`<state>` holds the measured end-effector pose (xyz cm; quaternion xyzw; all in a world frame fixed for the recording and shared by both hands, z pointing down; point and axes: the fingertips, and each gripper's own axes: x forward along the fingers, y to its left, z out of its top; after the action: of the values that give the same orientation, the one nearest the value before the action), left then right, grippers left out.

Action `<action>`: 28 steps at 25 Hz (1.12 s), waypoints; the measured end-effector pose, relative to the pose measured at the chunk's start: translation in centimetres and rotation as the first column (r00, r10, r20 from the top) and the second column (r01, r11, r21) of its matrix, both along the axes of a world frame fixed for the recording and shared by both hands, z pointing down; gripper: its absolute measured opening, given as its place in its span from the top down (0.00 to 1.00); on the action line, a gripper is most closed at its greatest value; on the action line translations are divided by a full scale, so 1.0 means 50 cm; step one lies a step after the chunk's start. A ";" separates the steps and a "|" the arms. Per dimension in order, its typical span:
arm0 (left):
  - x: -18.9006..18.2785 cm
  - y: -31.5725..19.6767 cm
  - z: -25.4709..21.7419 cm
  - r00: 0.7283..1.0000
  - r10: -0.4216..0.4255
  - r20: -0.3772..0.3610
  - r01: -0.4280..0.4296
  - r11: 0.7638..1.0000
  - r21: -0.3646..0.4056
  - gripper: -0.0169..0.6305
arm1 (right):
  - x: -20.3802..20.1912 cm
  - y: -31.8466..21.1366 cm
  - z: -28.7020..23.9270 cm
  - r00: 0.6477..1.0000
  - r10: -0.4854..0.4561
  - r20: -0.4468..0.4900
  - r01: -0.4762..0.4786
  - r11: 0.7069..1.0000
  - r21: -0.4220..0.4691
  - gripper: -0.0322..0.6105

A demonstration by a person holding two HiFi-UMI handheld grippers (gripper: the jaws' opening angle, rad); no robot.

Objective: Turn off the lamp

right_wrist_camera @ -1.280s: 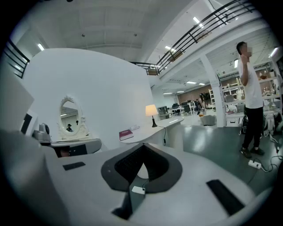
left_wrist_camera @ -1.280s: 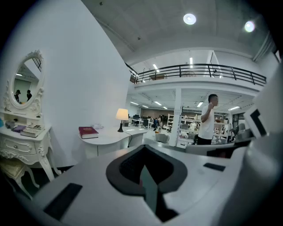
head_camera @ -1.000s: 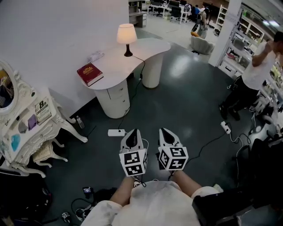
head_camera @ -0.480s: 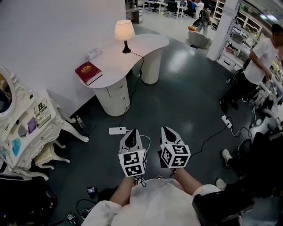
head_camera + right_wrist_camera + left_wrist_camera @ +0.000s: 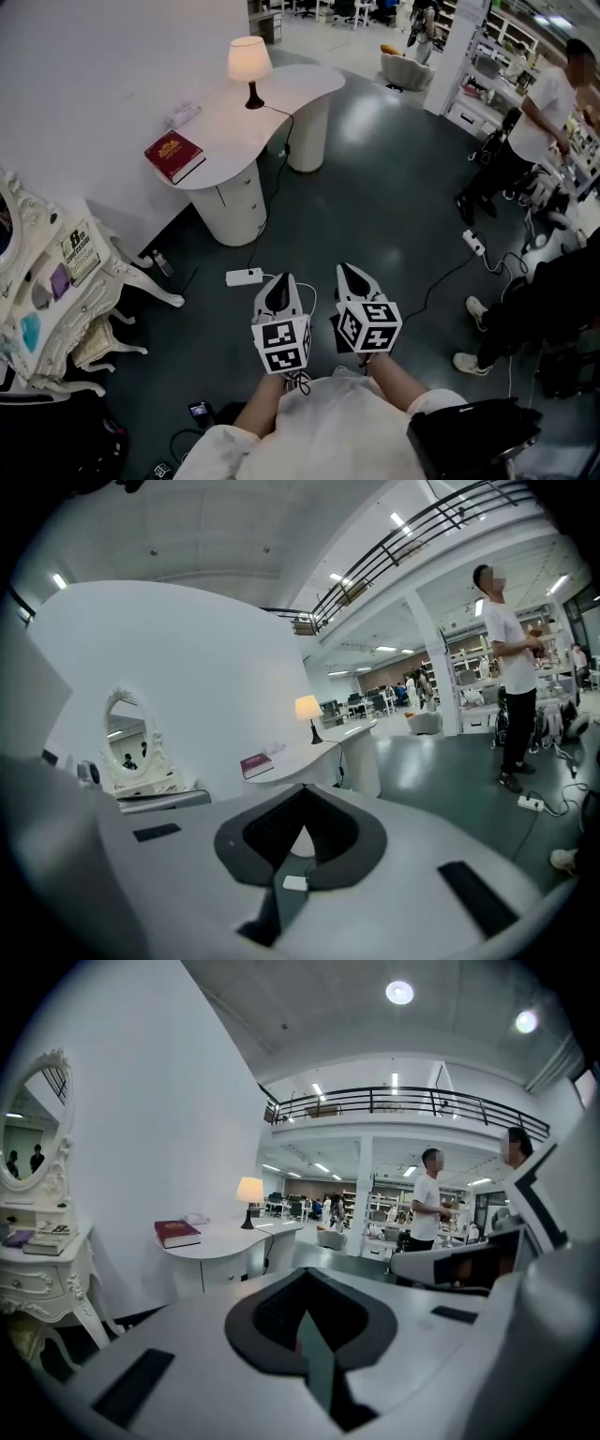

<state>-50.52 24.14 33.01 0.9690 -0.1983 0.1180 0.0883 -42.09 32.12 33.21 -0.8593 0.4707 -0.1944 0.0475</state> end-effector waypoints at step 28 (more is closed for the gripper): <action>0.292 -0.031 0.013 0.994 -0.108 0.019 0.108 0.994 0.010 0.98 | 0.321 -0.053 0.015 0.996 -0.078 0.038 0.078 0.997 0.014 0.95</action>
<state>-35.94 22.57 33.68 0.9560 -0.2519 0.1217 0.0882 -26.05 29.49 33.96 -0.8361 0.5040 -0.2095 0.0543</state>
